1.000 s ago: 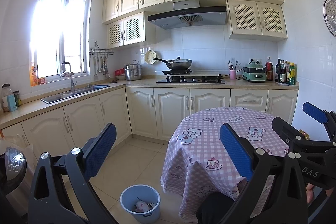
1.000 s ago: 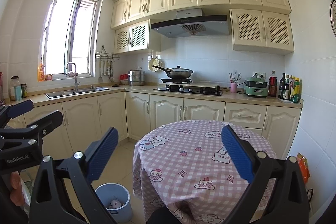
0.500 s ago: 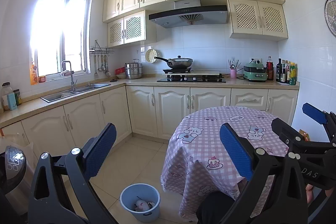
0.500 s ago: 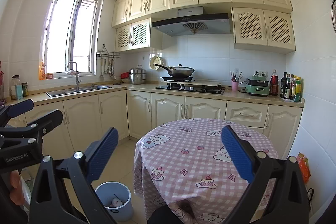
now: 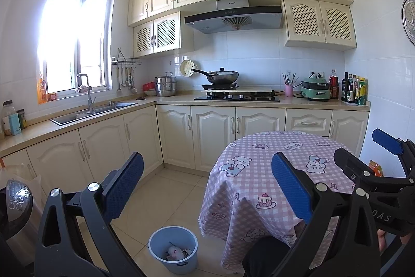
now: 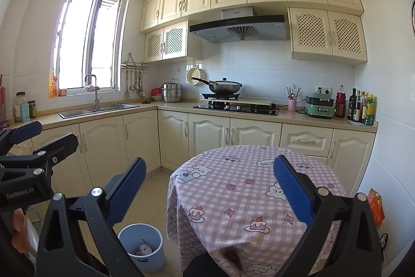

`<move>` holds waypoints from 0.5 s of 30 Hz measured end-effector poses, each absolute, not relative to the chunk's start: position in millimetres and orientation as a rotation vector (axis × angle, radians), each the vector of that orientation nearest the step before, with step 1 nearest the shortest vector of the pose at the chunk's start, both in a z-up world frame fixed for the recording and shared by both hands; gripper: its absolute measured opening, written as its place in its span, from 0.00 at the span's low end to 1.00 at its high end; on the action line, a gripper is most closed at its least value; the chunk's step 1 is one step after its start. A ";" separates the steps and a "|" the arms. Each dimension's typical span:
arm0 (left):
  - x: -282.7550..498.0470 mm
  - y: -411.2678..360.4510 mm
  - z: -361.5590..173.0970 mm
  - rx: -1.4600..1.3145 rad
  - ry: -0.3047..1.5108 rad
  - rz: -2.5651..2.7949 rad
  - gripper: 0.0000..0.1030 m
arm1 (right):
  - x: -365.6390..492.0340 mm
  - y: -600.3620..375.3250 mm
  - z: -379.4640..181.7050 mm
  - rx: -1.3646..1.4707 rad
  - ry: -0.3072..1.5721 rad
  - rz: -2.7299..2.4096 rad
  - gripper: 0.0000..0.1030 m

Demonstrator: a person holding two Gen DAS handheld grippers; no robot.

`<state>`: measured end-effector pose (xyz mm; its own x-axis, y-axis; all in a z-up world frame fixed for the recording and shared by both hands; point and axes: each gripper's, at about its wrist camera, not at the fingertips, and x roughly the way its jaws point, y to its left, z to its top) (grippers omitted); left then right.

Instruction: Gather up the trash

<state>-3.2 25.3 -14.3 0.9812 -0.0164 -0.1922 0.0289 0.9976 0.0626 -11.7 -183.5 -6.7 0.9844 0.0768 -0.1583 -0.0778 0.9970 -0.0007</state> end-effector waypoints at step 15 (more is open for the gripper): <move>-1.1 24.4 -13.9 0.067 0.203 -0.020 0.93 | -8.6 -184.2 -7.4 -0.007 0.169 0.089 0.94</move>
<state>-1.1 24.4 -13.9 0.9793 -0.0128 -0.2022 0.0264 0.9976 0.0647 -8.6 -184.2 -7.4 0.9818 0.0883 -0.1682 -0.0896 0.9960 0.0002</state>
